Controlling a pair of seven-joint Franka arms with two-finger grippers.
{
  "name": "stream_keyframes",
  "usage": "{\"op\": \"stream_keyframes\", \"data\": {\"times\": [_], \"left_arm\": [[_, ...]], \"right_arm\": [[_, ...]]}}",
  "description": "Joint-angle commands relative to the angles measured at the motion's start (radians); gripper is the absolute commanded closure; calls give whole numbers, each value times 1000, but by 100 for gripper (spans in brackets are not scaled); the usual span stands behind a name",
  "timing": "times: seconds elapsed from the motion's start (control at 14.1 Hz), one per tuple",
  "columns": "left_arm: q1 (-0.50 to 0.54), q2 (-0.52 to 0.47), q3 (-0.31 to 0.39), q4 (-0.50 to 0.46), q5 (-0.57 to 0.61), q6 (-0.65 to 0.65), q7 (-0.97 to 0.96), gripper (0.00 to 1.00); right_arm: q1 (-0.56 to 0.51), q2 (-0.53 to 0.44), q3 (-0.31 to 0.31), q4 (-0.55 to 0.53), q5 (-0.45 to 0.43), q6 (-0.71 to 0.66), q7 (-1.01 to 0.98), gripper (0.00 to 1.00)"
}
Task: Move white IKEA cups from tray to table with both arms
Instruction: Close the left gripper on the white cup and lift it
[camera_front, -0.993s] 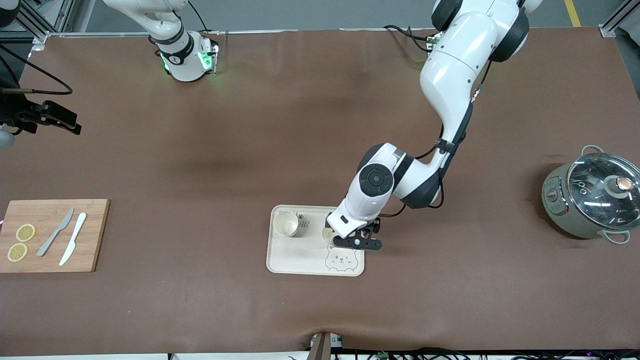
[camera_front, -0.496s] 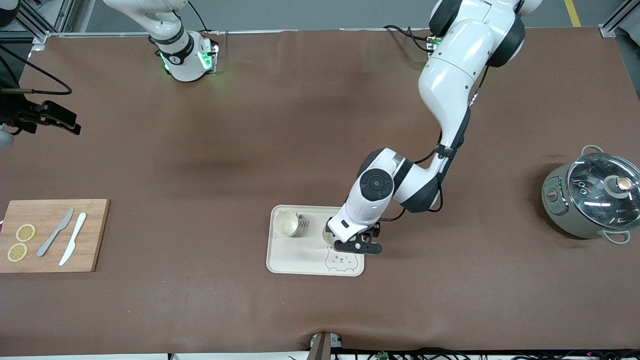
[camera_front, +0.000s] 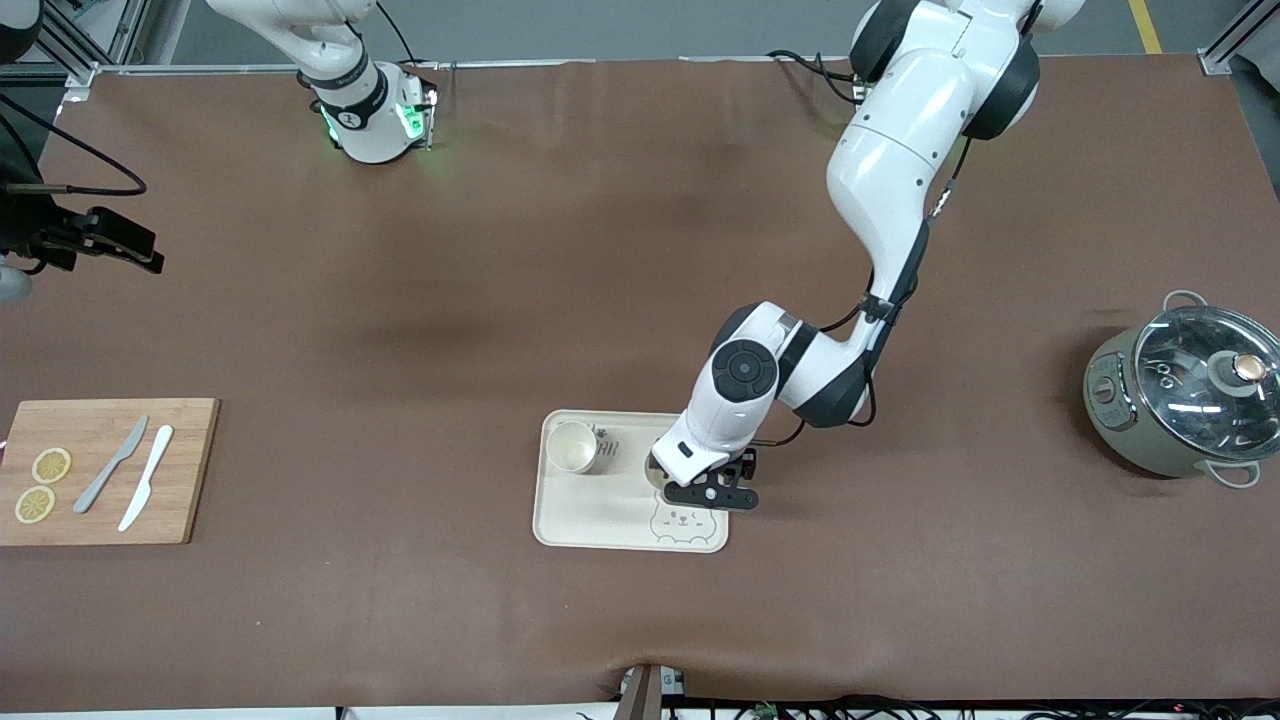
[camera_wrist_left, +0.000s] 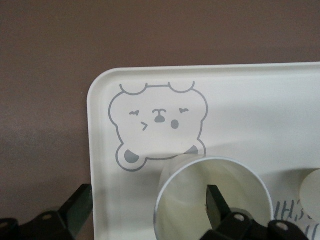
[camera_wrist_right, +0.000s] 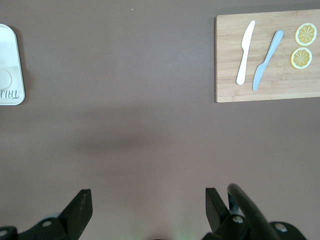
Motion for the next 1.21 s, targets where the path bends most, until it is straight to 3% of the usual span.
{"op": "stream_keyframes", "data": {"times": [0.0, 0.07, 0.14, 0.21, 0.71, 1.13], "left_arm": [[-22, 24, 21, 40, 8, 3, -35, 17], [-24, 24, 21, 40, 8, 5, -47, 43], [-28, 24, 21, 40, 8, 5, -60, 85], [-28, 24, 29, 38, 8, 5, -54, 100], [-27, 16, 29, 37, 8, 13, -66, 100], [2, -56, 27, 23, -27, -44, -60, 100]], "right_arm": [[-10, 10, 9, 20, -12, -12, -11, 0], [-11, 13, 9, 18, -12, -31, -8, 0], [-18, 27, 9, 20, -12, -50, -6, 0], [-21, 36, 9, 21, -12, -51, -6, 0], [-18, 65, 7, 26, -17, -48, -12, 0], [-24, 116, 5, 32, -37, -43, -12, 0]]}}
